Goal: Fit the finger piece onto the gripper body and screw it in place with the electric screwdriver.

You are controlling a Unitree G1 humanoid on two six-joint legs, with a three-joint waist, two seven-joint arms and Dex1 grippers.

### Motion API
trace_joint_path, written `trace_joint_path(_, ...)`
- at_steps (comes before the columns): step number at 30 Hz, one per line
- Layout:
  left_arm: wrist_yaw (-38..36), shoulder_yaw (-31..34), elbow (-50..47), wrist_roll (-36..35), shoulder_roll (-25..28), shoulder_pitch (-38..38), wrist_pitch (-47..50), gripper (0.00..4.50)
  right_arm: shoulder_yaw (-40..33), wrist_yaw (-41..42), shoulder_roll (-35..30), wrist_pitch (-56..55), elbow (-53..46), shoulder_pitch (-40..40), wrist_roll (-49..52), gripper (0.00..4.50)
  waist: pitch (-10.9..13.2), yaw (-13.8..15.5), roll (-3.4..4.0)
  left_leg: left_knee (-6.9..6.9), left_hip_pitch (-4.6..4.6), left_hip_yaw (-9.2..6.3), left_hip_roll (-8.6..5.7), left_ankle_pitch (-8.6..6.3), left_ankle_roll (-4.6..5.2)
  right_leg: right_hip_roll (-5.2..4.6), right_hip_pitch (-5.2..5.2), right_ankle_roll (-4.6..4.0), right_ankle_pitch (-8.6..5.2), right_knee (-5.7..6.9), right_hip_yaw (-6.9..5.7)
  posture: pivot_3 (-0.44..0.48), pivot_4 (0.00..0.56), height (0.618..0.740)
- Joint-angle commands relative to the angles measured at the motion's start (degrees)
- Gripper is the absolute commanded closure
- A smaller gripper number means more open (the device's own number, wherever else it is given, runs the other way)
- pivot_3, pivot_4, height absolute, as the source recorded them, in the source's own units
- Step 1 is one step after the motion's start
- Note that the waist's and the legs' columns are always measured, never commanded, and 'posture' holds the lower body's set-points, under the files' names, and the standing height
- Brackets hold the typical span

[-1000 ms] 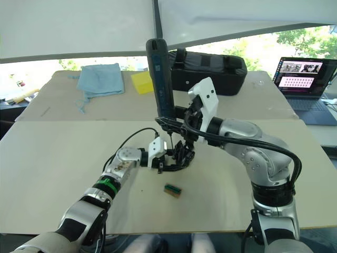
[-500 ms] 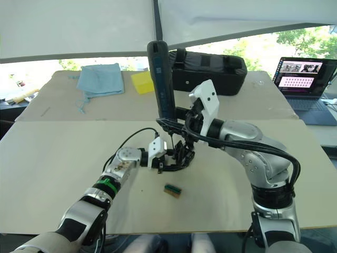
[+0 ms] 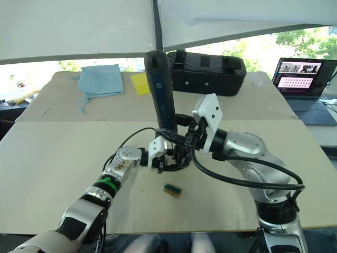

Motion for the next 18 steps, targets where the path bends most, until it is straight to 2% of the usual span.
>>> trace_joint_path(1,0.42,0.58,0.01,0.03,-0.25,-1.67,-0.92,2.22,1.35,1.87,-1.06,0.06,1.66,1.72,-0.42,2.58,0.00,0.01,0.00,0.00,0.02,0.00,0.00,0.00,0.00,0.00,0.03,0.00,0.00,-0.01,0.00,0.000,0.150,0.740)
trace_joint_path(7,0.37,0.81,0.69,0.35,-0.30,-2.16,-1.32,2.22,3.08,2.79,-3.32,3.90,5.62,2.50,-0.84,2.58,-0.04,0.04,0.01,-0.11,0.39,-0.03,0.03,-0.06,0.07,0.01,0.42,0.01,0.00,-0.26,0.01,0.000,0.150,0.740)
trace_joint_path(18,0.23,0.99,1.62,0.48,-0.22,-2.73,-1.99,2.22,7.87,5.65,-7.33,0.97,11.60,3.38,-6.06,2.58,-0.66,0.05,-0.03,-0.14,0.62,-0.03,0.05,-0.17,0.00,0.00,0.62,0.04,0.00,-0.33,0.02,0.000,0.150,0.740)
